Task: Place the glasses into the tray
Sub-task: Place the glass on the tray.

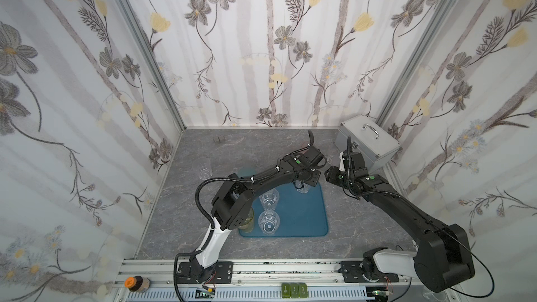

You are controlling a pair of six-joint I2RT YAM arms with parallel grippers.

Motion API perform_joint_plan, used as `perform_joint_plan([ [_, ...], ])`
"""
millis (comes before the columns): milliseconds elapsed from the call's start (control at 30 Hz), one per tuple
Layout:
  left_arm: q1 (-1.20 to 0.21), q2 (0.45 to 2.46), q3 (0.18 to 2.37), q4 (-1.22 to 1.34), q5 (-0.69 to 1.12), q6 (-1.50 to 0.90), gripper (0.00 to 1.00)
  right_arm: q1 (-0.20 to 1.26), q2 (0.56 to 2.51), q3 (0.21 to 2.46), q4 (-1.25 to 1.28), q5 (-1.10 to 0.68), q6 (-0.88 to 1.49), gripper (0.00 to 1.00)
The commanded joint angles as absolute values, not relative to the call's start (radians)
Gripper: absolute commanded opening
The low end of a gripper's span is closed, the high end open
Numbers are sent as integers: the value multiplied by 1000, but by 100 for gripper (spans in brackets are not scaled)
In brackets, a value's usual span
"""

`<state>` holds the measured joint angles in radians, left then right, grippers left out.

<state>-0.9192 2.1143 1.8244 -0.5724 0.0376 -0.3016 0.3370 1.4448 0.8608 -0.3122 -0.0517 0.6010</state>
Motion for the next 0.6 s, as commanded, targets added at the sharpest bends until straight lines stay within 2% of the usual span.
perform_joint_plan([
  [0,-917,2075,1836,-565,37,-295,50,371,1455,871,-303,-86,606,48],
  [167,-903,2012,1833,-565,36,-279,53,451,1491,909,-305,-78,627,48],
  [333,-827,1903,1764,-559,-4,-257,53,471,1541,925,-282,-77,636,49],
  [567,-653,1693,1483,-474,-93,-241,55,468,1664,1019,-287,-47,604,48],
])
